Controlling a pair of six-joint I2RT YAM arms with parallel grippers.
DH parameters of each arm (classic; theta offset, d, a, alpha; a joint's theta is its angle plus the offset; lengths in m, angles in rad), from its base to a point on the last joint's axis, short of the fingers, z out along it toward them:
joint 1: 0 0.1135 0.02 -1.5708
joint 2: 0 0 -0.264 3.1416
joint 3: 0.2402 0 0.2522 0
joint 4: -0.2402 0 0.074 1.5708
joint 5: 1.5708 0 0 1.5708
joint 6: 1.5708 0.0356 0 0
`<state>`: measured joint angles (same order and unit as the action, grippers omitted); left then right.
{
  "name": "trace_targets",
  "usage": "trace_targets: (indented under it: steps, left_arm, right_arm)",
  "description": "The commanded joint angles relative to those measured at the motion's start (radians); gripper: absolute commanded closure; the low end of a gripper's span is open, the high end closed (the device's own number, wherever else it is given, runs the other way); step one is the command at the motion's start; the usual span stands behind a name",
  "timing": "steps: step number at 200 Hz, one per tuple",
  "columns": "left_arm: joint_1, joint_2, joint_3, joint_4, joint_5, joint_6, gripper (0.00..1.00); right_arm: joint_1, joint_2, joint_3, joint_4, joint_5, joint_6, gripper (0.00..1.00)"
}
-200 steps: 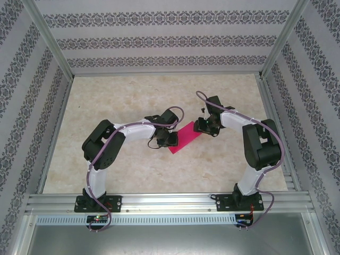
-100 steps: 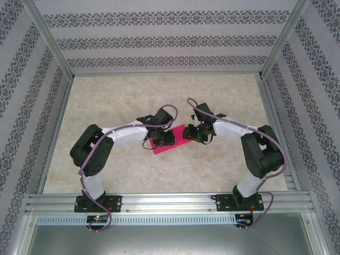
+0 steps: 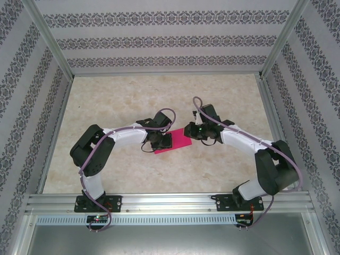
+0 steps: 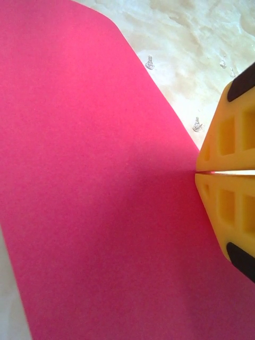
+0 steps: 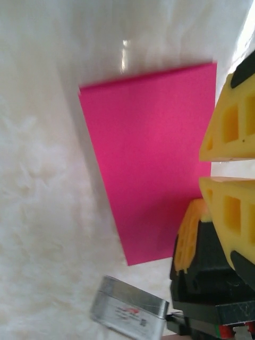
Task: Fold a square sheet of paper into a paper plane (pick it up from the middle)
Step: First fold in half a square sheet of paper at the center of the table.
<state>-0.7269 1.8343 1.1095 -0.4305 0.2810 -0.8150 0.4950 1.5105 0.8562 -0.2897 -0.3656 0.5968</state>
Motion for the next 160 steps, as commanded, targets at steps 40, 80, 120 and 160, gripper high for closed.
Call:
trace_targets:
  steps: [40,80,120,160]
  left_arm:
    - [0.009,-0.009,-0.026,0.050,0.000,-0.029,0.93]
    - [0.011,-0.010,-0.034,0.059,0.009,-0.032,0.95]
    - [0.011,0.000,-0.042,0.065,0.013,-0.037,0.96]
    - [0.009,0.005,-0.042,0.074,0.027,-0.037,0.96]
  right_arm:
    - [0.089,0.189,0.008,0.161,-0.125,0.087,0.98]
    - [0.094,0.246,0.014,0.161,-0.135,0.086,1.00]
    - [0.099,0.278,0.014,0.162,-0.138,0.081,1.00]
    - [0.098,0.298,0.014,0.164,-0.133,0.080,1.00]
